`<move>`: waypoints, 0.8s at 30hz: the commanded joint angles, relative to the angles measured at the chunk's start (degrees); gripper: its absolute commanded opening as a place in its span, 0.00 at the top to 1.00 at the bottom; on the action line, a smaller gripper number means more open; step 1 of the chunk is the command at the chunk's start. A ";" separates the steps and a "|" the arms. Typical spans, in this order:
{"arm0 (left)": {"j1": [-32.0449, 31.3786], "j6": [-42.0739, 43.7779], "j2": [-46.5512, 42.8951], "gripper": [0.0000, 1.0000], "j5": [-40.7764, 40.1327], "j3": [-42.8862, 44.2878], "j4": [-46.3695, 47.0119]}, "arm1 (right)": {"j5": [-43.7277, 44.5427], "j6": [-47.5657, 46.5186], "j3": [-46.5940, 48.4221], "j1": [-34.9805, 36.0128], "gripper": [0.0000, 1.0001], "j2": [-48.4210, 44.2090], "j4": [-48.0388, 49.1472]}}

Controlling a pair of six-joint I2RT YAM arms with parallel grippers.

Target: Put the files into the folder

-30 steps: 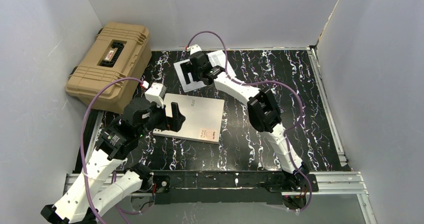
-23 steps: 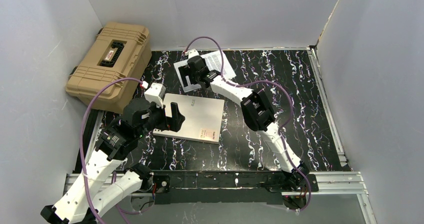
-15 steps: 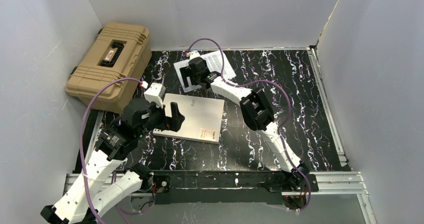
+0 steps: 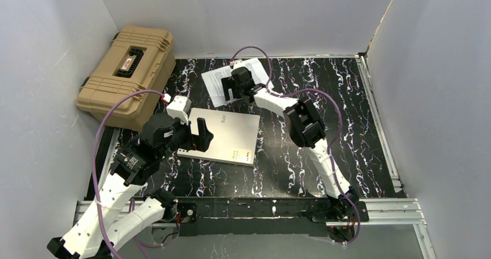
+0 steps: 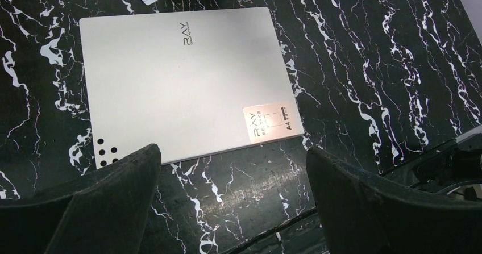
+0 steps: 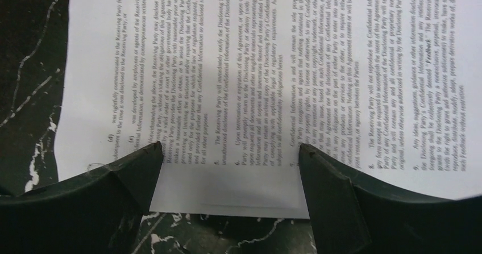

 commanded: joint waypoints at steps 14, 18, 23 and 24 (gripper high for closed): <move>-0.30 0.80 0.32 0.02 -1.43 -0.20 -0.69 | 6.62 -0.70 -21.31 -3.70 0.10 -9.43 -3.98; -0.30 0.74 0.39 0.02 -1.47 -0.12 -0.70 | 10.49 0.22 -26.27 -3.94 0.10 -12.08 -3.91; -0.30 0.72 0.60 0.02 -1.30 -0.09 -0.75 | 14.96 2.49 -32.70 -4.93 0.11 -15.45 -4.20; -0.30 0.79 0.56 0.02 -1.27 -0.11 -0.73 | 15.95 3.18 -33.92 -5.29 0.11 -16.19 -4.34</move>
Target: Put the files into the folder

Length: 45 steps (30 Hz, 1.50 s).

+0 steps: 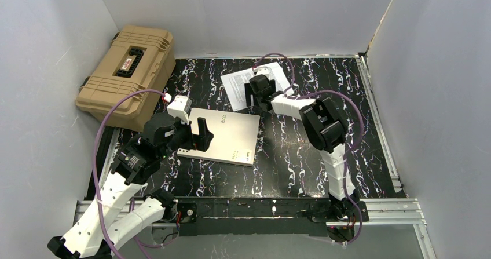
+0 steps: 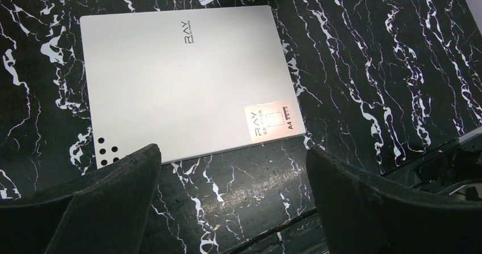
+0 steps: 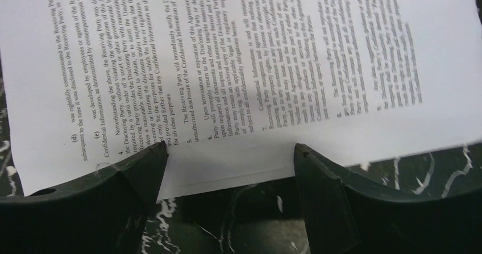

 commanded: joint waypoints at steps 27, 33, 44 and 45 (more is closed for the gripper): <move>-0.30 0.57 1.52 0.02 0.04 -0.07 -0.72 | 13.78 14.43 -30.26 -16.12 0.14 -24.02 -11.18; -0.30 0.41 2.20 0.02 0.30 -0.03 -0.89 | 9.69 11.69 -28.05 -16.16 0.12 -32.31 -13.79; -0.30 -9.61 3.24 0.02 -0.12 -1.98 -1.69 | -4.11 4.71 -21.99 -10.61 0.08 -39.05 -14.95; -0.30 -11.24 3.39 0.02 -0.86 -2.31 -2.11 | -5.13 4.23 -20.98 -9.70 0.07 -38.84 -14.96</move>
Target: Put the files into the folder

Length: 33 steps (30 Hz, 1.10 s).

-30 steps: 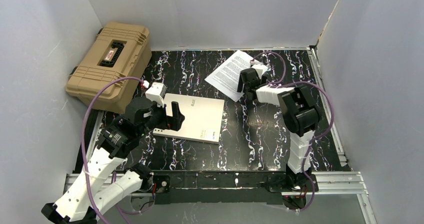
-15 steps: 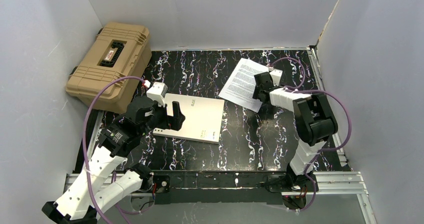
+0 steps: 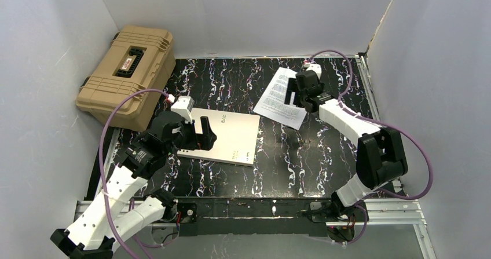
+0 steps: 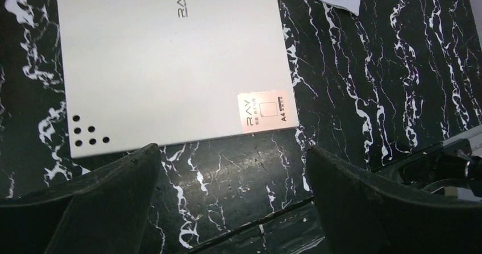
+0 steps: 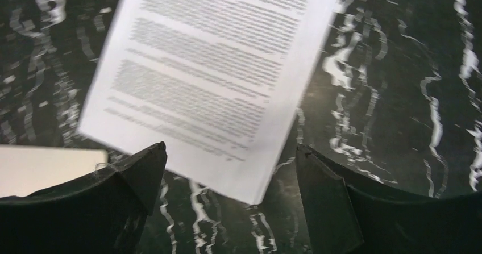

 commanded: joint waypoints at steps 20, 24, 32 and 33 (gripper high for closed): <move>-0.30 -36.29 6.21 0.02 -1.02 -15.02 -4.21 | -26.89 -11.92 29.37 15.44 0.01 24.46 -1.15; -0.30 -37.77 8.62 0.02 0.71 -17.30 -0.63 | -31.25 -11.38 33.50 15.72 0.01 30.45 -1.90; -0.28 -36.69 17.09 0.02 0.66 -17.43 5.51 | -36.57 -11.69 36.47 16.19 0.01 36.65 -2.55; -0.22 -36.30 18.16 0.02 0.38 -17.00 5.76 | -36.91 -11.85 36.35 16.21 0.01 36.88 -2.68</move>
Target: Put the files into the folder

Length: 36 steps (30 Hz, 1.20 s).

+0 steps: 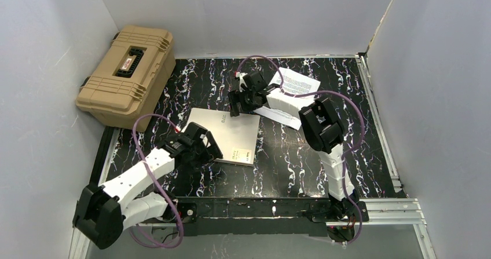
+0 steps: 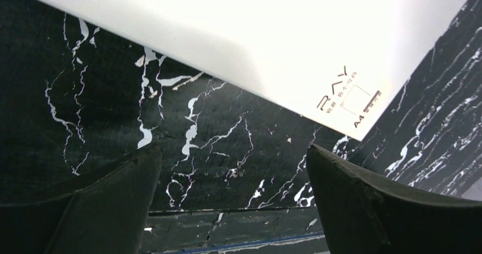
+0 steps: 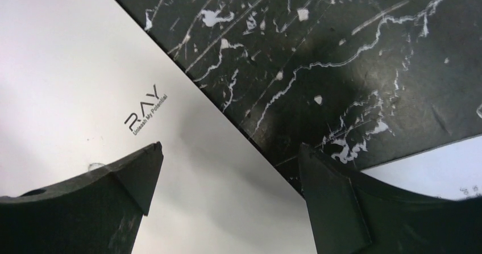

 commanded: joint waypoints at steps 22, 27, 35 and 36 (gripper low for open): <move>5.15 8.17 17.95 0.02 -2.82 6.79 7.14 | -8.88 -0.70 -19.20 0.65 0.09 -9.07 6.33; 5.41 10.48 20.01 0.02 -1.81 8.66 8.47 | -8.39 1.42 -26.98 0.91 0.11 -13.01 9.41; 5.41 15.35 24.75 0.02 2.43 11.36 9.89 | -5.24 4.95 -39.00 2.42 0.14 -20.13 14.58; 5.41 15.85 25.35 0.02 2.41 11.57 10.06 | -4.92 5.35 -40.37 2.57 0.14 -20.90 14.64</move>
